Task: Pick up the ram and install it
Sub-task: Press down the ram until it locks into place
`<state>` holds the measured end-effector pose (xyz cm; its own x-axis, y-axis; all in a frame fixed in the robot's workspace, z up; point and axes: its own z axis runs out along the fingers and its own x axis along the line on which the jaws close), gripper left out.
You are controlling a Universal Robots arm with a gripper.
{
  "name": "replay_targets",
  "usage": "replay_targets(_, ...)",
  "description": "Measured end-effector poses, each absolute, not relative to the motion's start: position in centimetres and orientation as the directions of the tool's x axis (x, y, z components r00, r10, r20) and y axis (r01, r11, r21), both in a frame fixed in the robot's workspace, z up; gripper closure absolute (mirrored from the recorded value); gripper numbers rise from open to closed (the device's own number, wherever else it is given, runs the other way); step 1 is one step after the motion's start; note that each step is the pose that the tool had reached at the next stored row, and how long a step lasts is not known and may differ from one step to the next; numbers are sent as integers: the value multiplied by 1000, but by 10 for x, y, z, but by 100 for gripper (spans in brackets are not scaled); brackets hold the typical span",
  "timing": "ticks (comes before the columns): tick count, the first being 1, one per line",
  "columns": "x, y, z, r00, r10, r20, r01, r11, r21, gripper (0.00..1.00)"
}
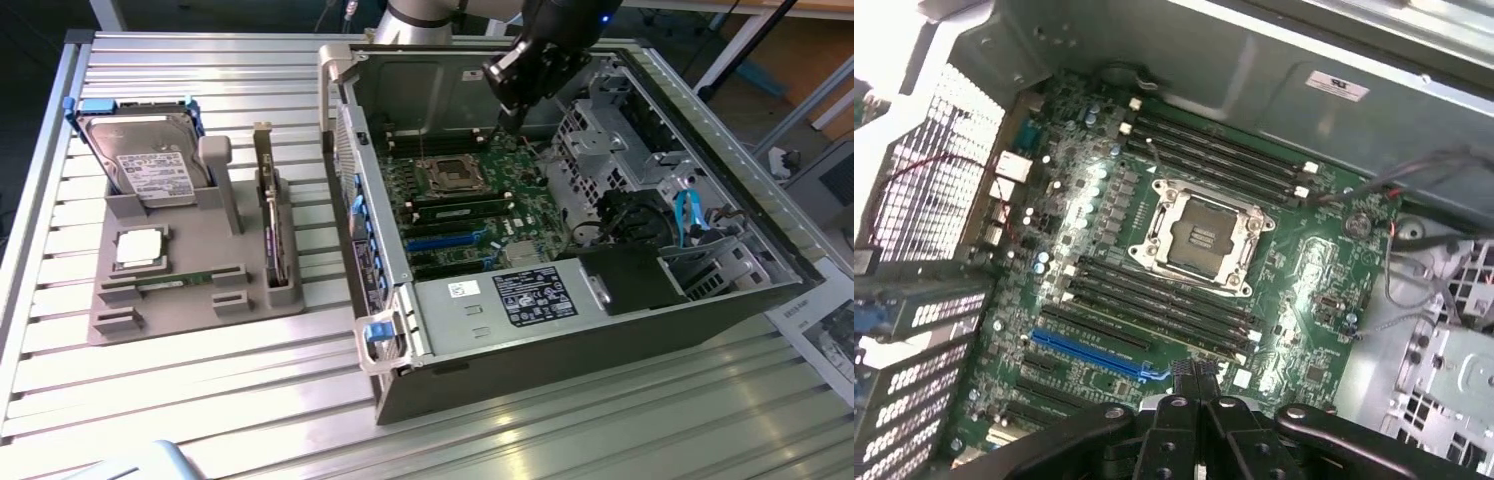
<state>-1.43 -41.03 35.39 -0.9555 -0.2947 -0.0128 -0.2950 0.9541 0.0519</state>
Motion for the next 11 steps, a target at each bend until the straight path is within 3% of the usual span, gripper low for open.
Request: replay_targets(11,-14,-410,354,-995,-98,-13,-98,994,52,90)
